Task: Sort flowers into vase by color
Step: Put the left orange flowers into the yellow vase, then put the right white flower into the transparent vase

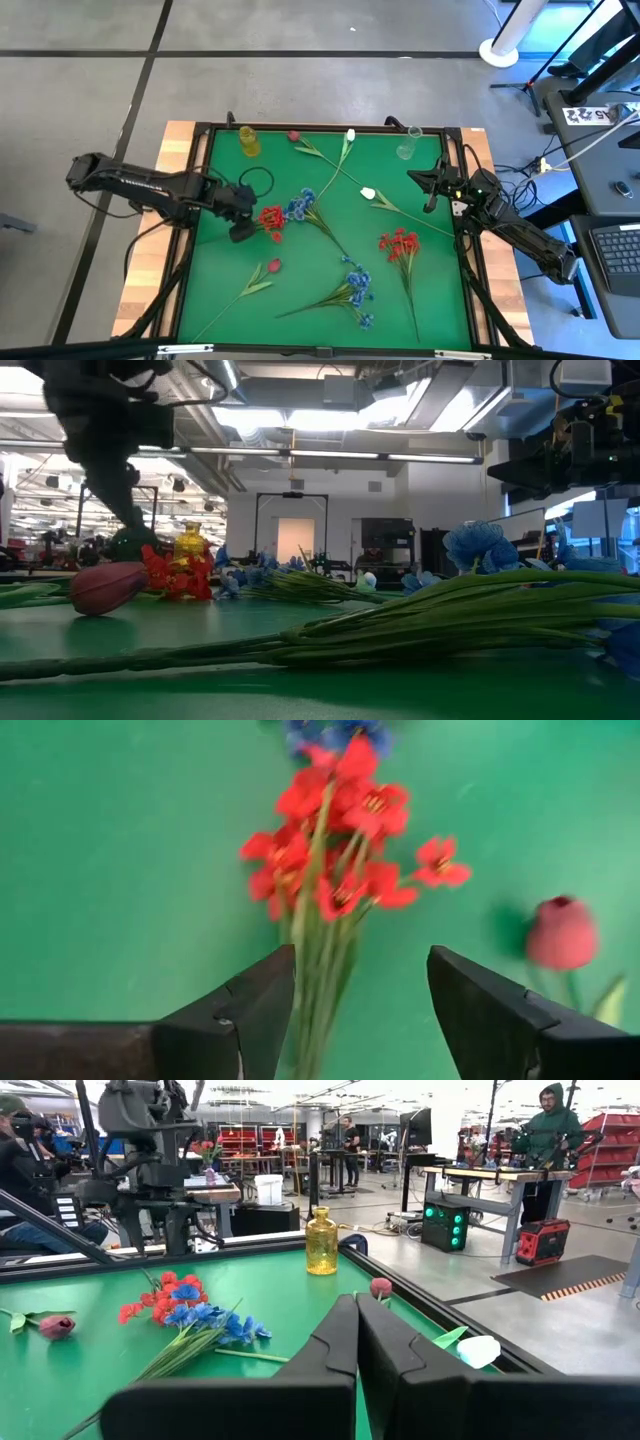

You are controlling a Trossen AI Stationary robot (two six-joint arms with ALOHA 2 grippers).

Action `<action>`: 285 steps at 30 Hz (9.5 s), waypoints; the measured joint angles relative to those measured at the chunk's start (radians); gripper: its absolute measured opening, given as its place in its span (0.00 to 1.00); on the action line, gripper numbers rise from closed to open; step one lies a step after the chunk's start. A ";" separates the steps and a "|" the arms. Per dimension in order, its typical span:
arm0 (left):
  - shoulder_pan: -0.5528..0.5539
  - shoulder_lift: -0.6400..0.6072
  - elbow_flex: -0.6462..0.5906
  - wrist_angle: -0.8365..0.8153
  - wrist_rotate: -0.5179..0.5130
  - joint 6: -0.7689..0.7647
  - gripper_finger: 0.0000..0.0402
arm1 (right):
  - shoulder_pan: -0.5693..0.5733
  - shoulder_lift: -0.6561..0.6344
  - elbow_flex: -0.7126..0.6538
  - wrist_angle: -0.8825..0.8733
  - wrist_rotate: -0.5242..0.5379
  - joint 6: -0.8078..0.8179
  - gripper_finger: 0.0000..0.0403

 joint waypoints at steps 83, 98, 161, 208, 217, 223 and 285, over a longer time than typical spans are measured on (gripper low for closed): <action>0.198 0.153 0.500 0.518 -0.307 0.439 0.03 | 0.000 0.000 0.000 0.000 0.000 0.000 0.00; 0.598 -0.122 0.105 0.843 -0.273 0.442 0.03 | 0.000 0.000 0.000 0.000 0.000 0.000 0.00; 0.815 -0.111 -0.152 0.942 -0.412 0.453 0.03 | 0.000 0.000 0.000 0.000 0.000 0.000 0.00; 0.462 -0.250 0.135 -0.195 0.096 0.254 0.64 | 0.000 0.000 0.000 0.000 0.000 0.000 0.00; 0.130 -0.468 -0.047 0.138 -0.038 0.105 0.64 | 0.000 0.000 0.000 0.000 0.000 0.000 0.00; -0.046 -0.485 -0.242 0.569 -0.052 0.190 0.64 | 0.000 0.000 0.000 0.000 0.000 0.000 0.00; -0.151 -0.137 -0.512 1.389 -0.381 0.404 0.63 | 0.001 0.338 0.311 0.160 -0.003 0.236 0.15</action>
